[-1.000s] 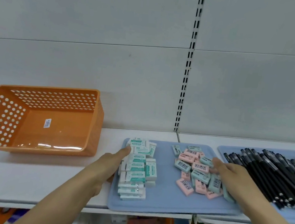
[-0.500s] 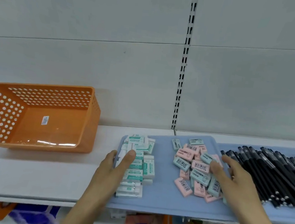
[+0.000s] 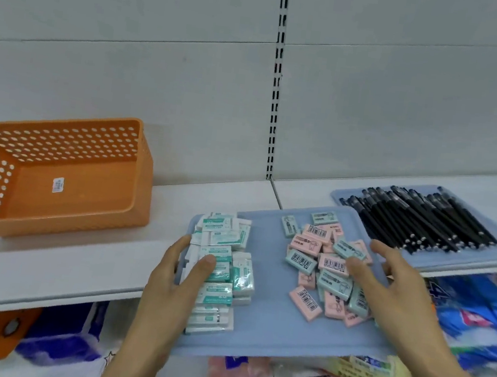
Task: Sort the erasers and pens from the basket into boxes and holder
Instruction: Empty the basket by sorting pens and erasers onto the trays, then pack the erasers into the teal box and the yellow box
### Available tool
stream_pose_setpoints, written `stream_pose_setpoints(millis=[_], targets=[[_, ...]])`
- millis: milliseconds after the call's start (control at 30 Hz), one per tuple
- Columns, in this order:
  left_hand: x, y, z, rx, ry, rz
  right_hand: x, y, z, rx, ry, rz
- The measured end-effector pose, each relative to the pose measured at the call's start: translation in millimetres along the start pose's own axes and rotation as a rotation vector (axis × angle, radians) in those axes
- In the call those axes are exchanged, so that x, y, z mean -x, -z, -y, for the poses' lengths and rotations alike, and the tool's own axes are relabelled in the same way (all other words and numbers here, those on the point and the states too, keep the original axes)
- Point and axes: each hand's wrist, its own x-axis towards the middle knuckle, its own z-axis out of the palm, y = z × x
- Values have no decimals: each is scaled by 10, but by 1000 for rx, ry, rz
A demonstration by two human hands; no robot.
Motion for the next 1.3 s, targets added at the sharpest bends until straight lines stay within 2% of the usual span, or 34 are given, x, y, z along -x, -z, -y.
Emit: stream_pose_setpoints(millis=[200,400,667,933,1300], targets=[[341,199,188,4,14,84,699,46,-152,7,-43,-111],[783,280,375,-37,-53,213,1426,175,-312,52,-74,-205],[1288,-89,514,-55,-54,379,2189,611,-639,75,-199,-363],[1721,-1037,441,-48,-85,532,2477,1472,-1109,53,-284,-502],[2574,-3010,408,-1,-84,656,2502,3270,-2065,93,-322,-618]])
